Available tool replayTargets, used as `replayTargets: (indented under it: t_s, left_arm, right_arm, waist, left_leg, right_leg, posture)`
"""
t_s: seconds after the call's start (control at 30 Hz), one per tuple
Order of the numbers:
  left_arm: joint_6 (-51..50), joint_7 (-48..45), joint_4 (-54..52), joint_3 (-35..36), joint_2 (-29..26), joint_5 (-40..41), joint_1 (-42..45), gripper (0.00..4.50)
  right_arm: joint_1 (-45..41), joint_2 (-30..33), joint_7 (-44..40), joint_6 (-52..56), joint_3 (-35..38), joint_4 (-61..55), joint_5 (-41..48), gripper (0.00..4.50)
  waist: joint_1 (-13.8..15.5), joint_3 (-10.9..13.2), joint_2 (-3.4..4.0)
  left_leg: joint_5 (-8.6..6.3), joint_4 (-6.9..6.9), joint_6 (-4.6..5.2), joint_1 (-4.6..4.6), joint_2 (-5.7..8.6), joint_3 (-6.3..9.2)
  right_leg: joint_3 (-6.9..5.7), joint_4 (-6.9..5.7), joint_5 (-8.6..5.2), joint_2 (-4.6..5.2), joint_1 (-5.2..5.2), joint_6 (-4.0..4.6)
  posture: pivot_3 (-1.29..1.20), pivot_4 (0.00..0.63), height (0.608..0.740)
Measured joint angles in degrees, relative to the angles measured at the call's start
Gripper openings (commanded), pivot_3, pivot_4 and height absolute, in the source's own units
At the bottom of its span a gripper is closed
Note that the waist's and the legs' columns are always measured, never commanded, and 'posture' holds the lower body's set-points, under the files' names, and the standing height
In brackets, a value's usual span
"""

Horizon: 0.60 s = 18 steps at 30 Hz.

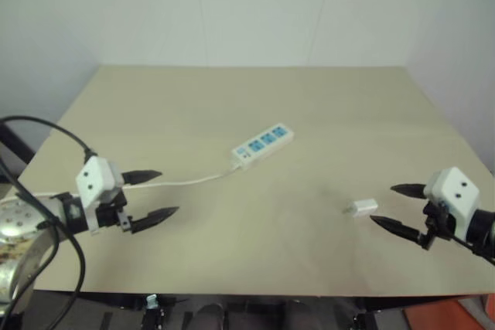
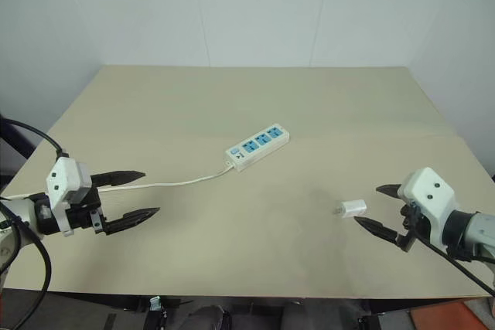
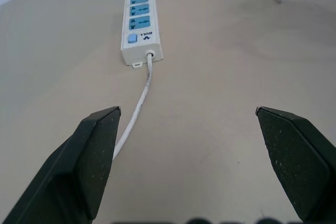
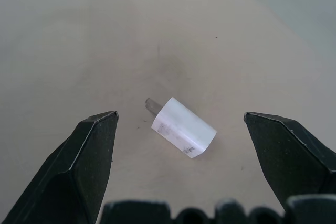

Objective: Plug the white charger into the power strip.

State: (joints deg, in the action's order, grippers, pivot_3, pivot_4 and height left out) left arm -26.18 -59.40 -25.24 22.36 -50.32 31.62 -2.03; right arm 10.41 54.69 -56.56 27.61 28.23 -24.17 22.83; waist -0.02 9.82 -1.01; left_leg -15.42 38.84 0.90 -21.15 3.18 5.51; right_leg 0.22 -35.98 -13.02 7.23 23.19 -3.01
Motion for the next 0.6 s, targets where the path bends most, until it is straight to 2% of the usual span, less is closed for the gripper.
replayTargets:
  t_s: [0.43,0.53,0.6]
  left_arm:
    - [0.8,-0.7,1.3,-0.5,0.0,-0.2,0.1,4.48]
    - [2.1,-0.1,2.2,-2.2,0.0,-2.0,1.5,4.48]
    - [2.6,1.5,4.9,-5.6,0.2,-4.9,5.5,4.48]
  right_arm:
    - [0.8,0.0,0.4,0.0,0.7,-0.1,0.0,4.50]
    - [0.7,-0.1,0.4,0.0,0.8,-0.1,0.1,4.50]
    - [0.2,-0.3,0.5,0.0,0.7,-0.1,0.3,4.50]
  waist:
    - [0.0,0.0,0.00]
    - [0.1,0.0,0.00]
    - [0.3,0.0,0.00]
  left_leg:
    - [0.00,0.00,0.00,0.00,-0.01,0.00]
    - [0.00,0.00,0.00,0.02,-0.01,-0.01]
    - [0.00,0.01,0.00,0.03,0.02,-0.02]
  right_leg:
    - [0.01,0.00,0.00,0.00,0.00,-0.01]
    - [0.01,0.01,0.00,0.00,-0.01,-0.01]
    - [0.00,-0.01,0.00,0.00,-0.04,-0.02]
  posture:
    - [0.00,0.150,0.740]
    - [0.00,0.150,0.740]
    - [0.00,0.150,0.740]
